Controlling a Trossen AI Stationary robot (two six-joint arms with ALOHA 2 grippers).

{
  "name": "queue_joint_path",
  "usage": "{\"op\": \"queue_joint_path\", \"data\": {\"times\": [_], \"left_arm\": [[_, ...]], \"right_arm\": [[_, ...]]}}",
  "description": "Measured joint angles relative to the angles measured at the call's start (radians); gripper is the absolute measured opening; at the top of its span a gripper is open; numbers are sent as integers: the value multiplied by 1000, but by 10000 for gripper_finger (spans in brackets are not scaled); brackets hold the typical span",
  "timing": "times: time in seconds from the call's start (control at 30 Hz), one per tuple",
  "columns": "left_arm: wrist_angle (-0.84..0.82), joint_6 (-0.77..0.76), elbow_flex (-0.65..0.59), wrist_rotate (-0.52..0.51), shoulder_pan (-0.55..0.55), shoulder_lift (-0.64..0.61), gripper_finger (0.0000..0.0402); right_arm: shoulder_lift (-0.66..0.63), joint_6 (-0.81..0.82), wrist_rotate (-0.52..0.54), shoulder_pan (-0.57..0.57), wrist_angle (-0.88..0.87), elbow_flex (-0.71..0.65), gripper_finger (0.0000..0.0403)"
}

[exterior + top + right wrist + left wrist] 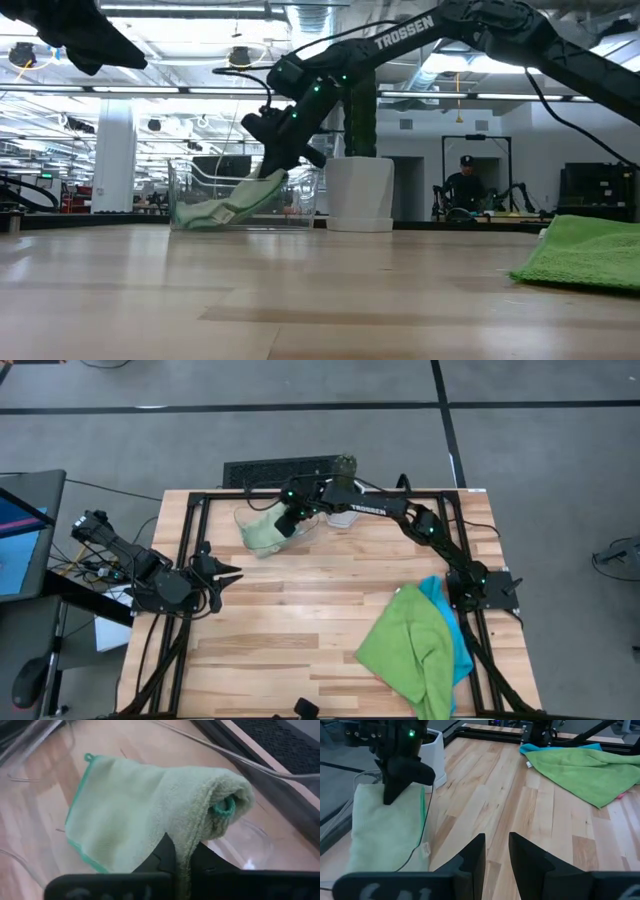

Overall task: Fold microfiber towels
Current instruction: Put the light green microfiber towel into the transparent bin, then fold the green microfiber towel

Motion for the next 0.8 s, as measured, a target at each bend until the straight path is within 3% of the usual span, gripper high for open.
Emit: {"op": "queue_joint_path", "data": {"times": [0.47, 0.63, 0.8], "left_arm": [[0, -16, 0, 0, 0, 0, 77], [0, -20, 0, 0, 0, 0, 77], [-1, -26, 0, 0, 0, 0, 77]], "right_arm": [[-1, -33, 58, 17, -59, 24, 216], [-3, -111, 215, 40, -125, 77, 224], [-3, -137, 247, 64, -182, 151, 212]]}}
